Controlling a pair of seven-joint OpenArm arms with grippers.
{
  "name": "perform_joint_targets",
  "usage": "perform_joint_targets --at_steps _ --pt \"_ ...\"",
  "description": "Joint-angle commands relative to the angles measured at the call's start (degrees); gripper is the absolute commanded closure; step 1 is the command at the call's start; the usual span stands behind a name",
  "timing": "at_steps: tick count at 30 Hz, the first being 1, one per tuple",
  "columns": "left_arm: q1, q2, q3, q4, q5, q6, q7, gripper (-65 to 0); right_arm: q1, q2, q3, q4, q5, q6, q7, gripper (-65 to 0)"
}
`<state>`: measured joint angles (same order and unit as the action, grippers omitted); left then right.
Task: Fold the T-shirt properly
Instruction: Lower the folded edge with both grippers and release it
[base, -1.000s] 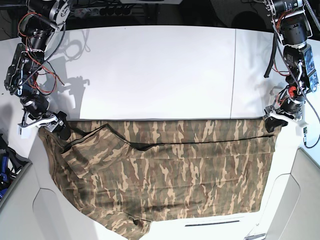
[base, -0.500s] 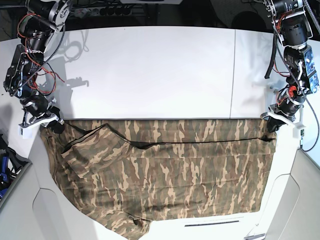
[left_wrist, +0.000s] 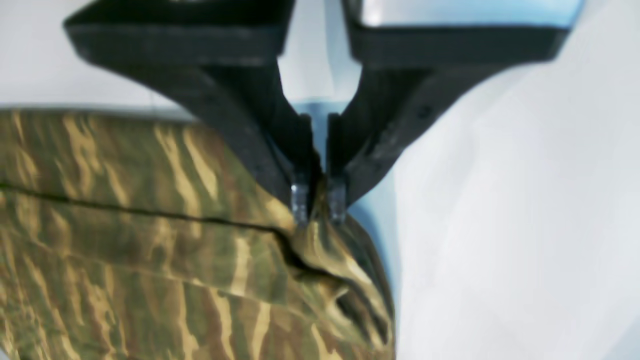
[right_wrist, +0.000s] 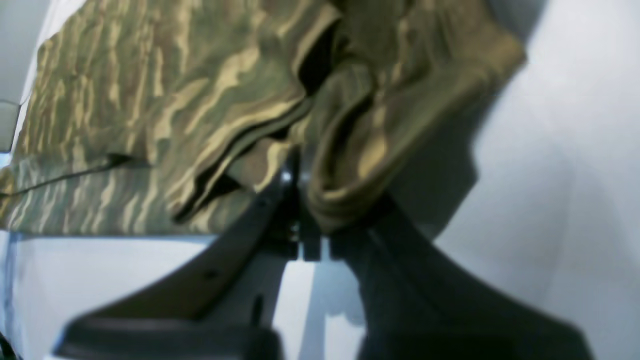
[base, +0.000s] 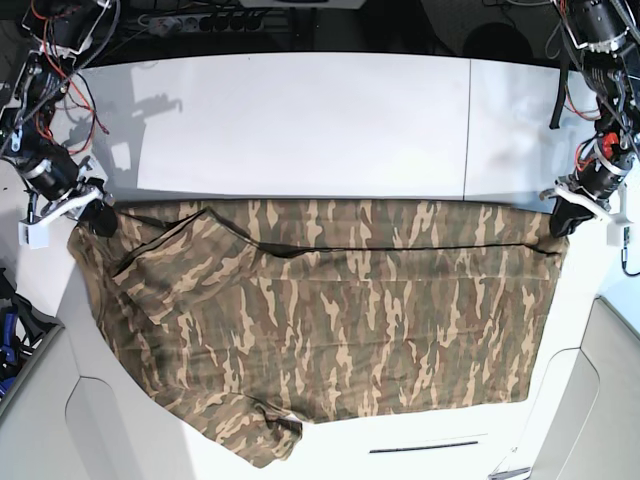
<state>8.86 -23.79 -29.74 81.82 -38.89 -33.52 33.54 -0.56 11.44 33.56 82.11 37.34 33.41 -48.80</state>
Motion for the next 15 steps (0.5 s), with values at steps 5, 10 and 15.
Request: perform_joint_targets --at_steps 5,10,15 --pt "6.43 -1.11 -0.42 7.28 -0.76 -0.39 -0.26 0.0 -5.11 0.92 2.21 4.72 5.11 0.61 -3.13 0.0" --pt "13.00 -1.09 -0.72 14.75 -0.76 -0.37 -0.24 0.0 -10.36 0.92 6.05 6.54 9.94 1.29 -4.33 0.0" --pt "18.73 -1.01 -1.38 19.74 -0.96 -0.35 0.35 0.0 -15.06 0.92 10.73 7.52 15.52 1.49 -8.90 0.0"
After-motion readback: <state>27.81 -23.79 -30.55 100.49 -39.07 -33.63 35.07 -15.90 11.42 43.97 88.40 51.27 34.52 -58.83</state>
